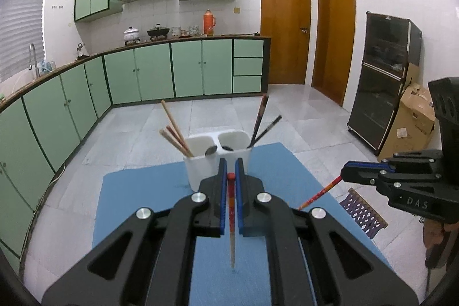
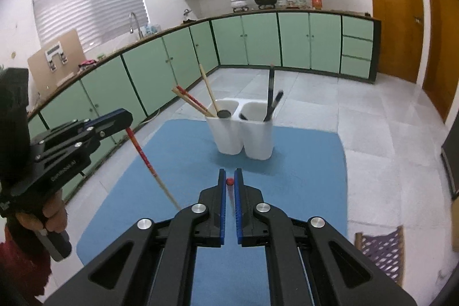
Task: Organize utensils
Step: 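Lift both red-patterned chopsticks and lower them into the white holder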
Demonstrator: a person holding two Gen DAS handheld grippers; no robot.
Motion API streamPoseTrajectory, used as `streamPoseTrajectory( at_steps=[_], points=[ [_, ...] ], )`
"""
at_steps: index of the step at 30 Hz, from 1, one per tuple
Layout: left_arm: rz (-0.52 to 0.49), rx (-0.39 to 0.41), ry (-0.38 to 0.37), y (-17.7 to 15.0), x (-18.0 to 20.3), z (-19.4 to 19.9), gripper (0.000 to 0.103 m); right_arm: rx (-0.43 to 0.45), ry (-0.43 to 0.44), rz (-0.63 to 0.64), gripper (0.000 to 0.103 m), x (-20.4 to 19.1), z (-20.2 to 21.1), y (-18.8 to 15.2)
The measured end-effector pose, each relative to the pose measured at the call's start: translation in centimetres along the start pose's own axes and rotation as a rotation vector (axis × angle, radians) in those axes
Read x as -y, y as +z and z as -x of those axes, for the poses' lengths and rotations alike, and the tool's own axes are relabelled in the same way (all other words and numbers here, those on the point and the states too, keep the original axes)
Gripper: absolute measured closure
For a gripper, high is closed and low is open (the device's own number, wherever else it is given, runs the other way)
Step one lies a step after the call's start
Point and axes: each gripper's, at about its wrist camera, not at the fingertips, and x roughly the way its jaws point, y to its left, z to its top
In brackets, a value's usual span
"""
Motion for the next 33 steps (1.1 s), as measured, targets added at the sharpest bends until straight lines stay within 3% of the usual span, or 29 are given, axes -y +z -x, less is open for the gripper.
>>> streamPoseTrajectory(
  at_steps=[11,22,28,33],
  points=[
    [-0.01,0.059,0.002,2.8,-0.9,0.4,0.098,0.029,0.018,0.114,0.098,-2.0,1.0,4.9],
    [0.003,0.212,0.028,11.2,-2.2,-1.0,0.098,0.173,0.022,0.144,0.098,-2.7,0.3,14.0],
    [-0.003,0.289,0.066,15.4,-2.4,-3.9,0.098,0.236,-0.037,0.17,0.098,-2.5,-1.8,18.3],
    [-0.007,0.268,0.084,15.5,-2.4,-8.4,0.098,0.238,-0.075,0.152,0.098,-0.8,-5.8,19.7]
  ],
)
